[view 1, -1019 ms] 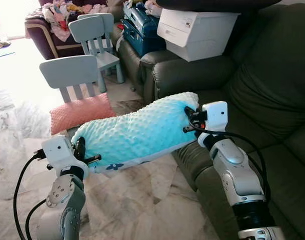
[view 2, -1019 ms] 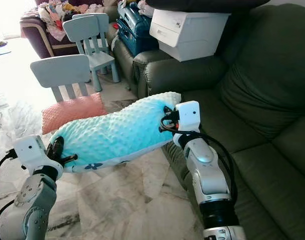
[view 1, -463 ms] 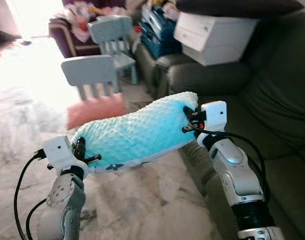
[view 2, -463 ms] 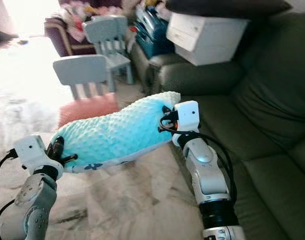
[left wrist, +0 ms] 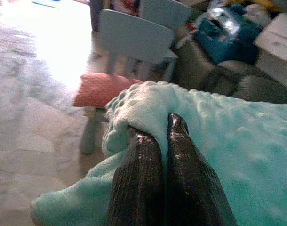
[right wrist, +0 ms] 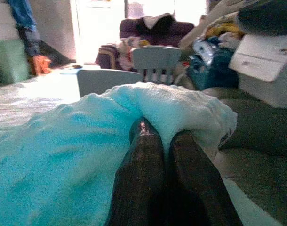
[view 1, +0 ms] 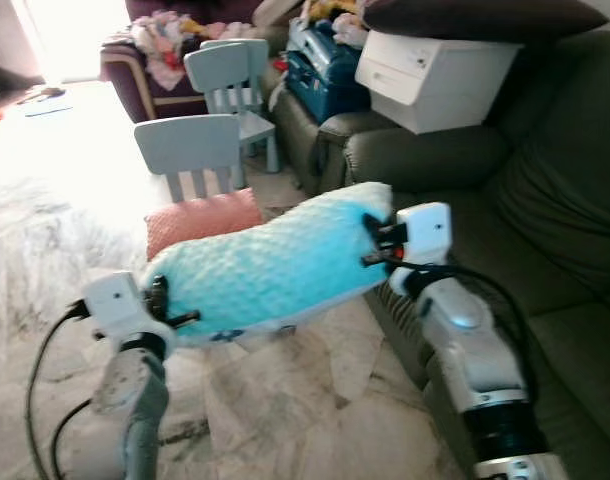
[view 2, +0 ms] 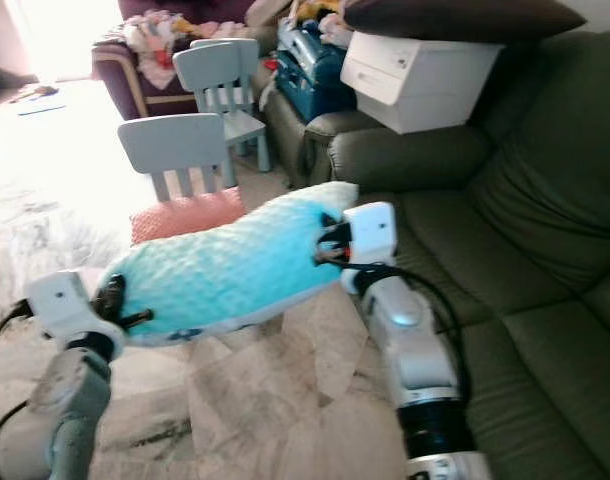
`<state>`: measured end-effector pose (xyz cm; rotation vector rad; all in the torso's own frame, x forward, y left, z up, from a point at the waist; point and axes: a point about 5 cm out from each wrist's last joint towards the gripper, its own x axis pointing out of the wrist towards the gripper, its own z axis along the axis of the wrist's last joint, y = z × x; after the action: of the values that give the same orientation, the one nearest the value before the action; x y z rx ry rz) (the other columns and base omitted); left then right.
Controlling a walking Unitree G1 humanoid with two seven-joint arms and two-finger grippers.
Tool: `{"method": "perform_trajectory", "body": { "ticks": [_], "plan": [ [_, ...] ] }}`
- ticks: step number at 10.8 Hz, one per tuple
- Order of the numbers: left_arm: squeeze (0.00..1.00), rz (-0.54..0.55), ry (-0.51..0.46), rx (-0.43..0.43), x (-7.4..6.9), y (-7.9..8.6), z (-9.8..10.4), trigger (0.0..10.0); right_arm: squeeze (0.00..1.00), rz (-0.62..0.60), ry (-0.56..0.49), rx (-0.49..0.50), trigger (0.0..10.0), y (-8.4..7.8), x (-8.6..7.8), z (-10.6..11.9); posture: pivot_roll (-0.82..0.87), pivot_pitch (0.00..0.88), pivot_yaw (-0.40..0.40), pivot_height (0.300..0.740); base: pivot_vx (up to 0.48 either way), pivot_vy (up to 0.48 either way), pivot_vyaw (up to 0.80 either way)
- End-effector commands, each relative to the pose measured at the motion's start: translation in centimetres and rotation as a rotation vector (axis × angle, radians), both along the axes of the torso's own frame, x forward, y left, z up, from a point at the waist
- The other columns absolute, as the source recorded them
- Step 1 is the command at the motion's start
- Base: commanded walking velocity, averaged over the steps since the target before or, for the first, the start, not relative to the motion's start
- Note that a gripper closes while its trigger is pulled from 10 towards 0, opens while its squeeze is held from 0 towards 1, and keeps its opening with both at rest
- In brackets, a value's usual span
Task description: Move the pillow to the sofa
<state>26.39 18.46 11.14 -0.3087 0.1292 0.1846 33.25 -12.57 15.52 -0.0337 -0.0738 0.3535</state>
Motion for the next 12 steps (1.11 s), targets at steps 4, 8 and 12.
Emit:
{"method": "perform_trajectory", "body": {
  "ticks": [4, 8, 12],
  "plan": [
    [0.0, 0.013, 0.005, 0.021, 0.08, 0.45, 0.05, 10.0, 0.0, -0.003, -0.028, 0.014, 10.0, 0.18, 0.2, 0.67, -0.22, 0.0, 0.036, 0.74, 0.0, 0.136, 0.0],
    [0.0, 0.014, 0.001, 0.021, 0.2, 0.43, 0.12, 10.0, 0.0, -0.012, -0.029, 0.013, 10.0, 0.07, 0.22, 0.69, -0.22, 0.0, 0.039, 0.74, 0.0, 0.0, 0.0],
    [0.0, -0.009, -0.045, 0.058, 0.69, 0.56, 0.81, 10.0, 0.0, -0.019, -0.022, 0.008, 10.0, 0.04, 0.29, 0.63, -0.22, 0.0, 0.041, 0.74, 0.0, 0.0, -0.73]
  ]
}}
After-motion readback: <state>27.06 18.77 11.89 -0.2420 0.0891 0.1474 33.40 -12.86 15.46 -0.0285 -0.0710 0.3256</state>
